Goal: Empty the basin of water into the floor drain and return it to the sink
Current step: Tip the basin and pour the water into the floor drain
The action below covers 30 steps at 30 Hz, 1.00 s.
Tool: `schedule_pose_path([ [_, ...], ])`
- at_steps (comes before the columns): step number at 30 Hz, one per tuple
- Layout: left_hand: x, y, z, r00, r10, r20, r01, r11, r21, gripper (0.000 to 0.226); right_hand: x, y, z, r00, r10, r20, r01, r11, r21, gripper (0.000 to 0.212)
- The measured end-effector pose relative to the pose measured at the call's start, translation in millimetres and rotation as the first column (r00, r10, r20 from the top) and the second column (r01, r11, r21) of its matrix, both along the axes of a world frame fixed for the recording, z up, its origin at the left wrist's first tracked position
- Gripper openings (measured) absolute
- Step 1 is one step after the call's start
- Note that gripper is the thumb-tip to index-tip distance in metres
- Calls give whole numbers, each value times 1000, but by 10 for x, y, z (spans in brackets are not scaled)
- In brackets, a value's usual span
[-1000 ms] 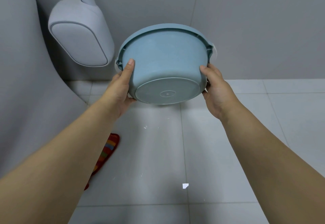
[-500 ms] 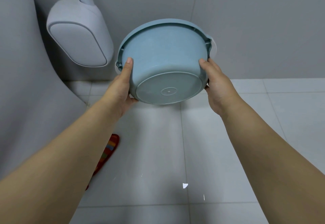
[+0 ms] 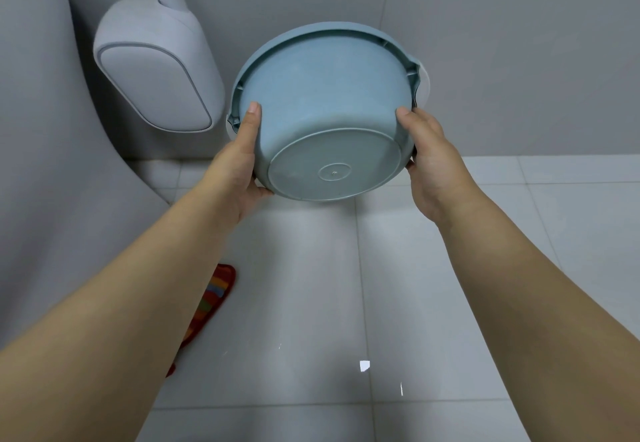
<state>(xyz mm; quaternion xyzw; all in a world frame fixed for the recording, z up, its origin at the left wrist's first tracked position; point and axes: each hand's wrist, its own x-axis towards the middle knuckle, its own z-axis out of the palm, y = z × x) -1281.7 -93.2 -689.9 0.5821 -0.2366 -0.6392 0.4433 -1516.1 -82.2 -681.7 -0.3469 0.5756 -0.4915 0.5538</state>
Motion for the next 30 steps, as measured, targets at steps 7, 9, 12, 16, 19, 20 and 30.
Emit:
schedule_pose_path([
  [7, -25, -7, 115, 999, 32, 24, -32, 999, 16, 59, -24, -7, -10, 1000, 5, 29, -5, 1000, -7, 52],
  [9, -35, -10, 155, 999, 35, 35, -36, 999, 37, 55, -24, -5, -9, 1000, 9, 29, -9, 1000, -1, 51],
  [12, -48, -13, 197, 998, 44, 33, -46, 997, 58, 56, -29, -1, 2, 1000, 13, 21, -13, 1000, 4, 54],
  [16, -58, -3, 225, 999, 50, 21, -51, 996, 72, 59, -22, 7, 34, 1000, 9, 13, -9, 1000, 15, 46],
  [19, -61, 13, 233, 999, 48, 18, -49, 994, 93, 60, -27, 7, 49, 1000, 17, -4, -17, 1000, 22, 38],
  [20, -57, 18, 236, 999, 44, 20, -46, 994, 103, 61, -30, 11, 55, 1000, 21, -16, -21, 1000, 23, 38],
  [30, -51, 24, 262, 1000, 16, 24, -20, 979, 203, 70, -42, 17, 93, 994, 63, -85, -63, 998, 3, 77],
])
